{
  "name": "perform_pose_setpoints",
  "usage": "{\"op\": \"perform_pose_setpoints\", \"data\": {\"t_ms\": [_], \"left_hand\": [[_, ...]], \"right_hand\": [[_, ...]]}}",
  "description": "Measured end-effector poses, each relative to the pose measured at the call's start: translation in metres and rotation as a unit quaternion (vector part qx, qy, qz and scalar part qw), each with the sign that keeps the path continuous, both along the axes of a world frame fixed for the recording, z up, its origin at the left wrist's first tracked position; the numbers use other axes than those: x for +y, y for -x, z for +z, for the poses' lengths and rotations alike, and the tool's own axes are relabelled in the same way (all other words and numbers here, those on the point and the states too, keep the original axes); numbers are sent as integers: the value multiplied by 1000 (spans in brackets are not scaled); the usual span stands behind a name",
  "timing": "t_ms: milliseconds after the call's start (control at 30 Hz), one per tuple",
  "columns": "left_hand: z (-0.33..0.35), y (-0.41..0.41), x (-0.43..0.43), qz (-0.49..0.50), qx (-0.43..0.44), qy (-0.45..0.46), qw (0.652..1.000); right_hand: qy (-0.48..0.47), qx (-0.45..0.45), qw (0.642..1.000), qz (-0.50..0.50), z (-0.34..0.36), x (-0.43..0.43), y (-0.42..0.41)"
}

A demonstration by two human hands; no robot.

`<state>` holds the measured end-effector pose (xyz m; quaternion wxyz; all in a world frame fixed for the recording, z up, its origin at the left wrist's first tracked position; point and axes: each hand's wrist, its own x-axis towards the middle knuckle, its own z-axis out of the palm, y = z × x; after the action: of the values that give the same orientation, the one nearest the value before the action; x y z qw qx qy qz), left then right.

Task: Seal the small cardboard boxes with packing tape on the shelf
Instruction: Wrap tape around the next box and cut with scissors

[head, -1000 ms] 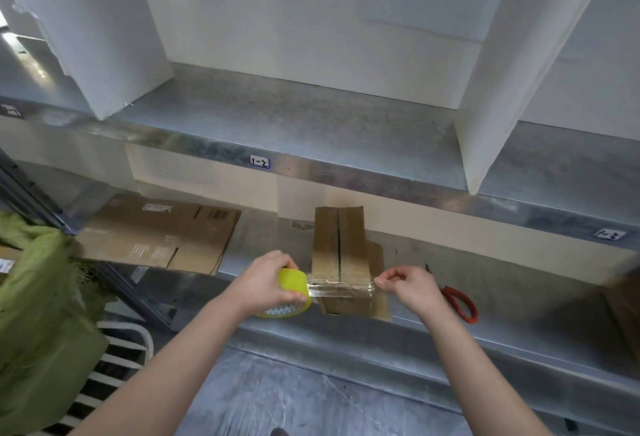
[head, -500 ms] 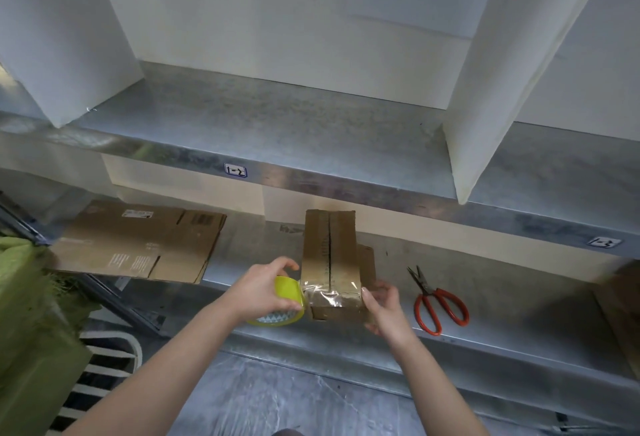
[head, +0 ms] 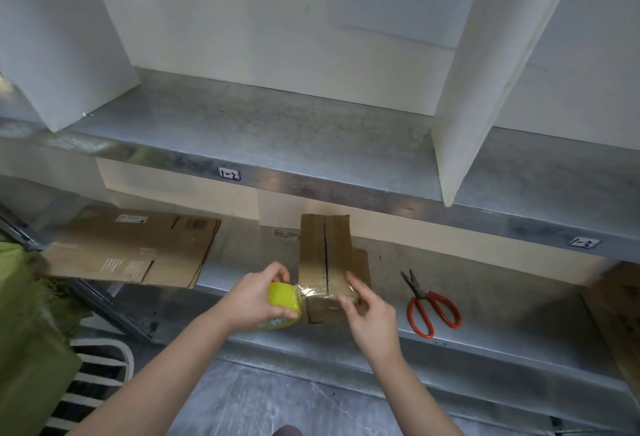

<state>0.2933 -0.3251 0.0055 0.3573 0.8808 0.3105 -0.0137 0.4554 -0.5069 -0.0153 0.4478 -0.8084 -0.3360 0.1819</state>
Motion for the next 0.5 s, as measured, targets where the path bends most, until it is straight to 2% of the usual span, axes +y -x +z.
{"op": "perform_pose_setpoints", "data": {"t_ms": [167, 333, 500], "left_hand": [[2, 16, 6, -51, 6, 37, 998], [6, 14, 13, -48, -40, 25, 998], [6, 16, 25, -60, -15, 30, 998]], "right_hand": [[21, 59, 998, -10, -4, 2, -11], [-3, 36, 999, -40, -16, 4, -7], [2, 40, 997, -60, -26, 5, -4]]}}
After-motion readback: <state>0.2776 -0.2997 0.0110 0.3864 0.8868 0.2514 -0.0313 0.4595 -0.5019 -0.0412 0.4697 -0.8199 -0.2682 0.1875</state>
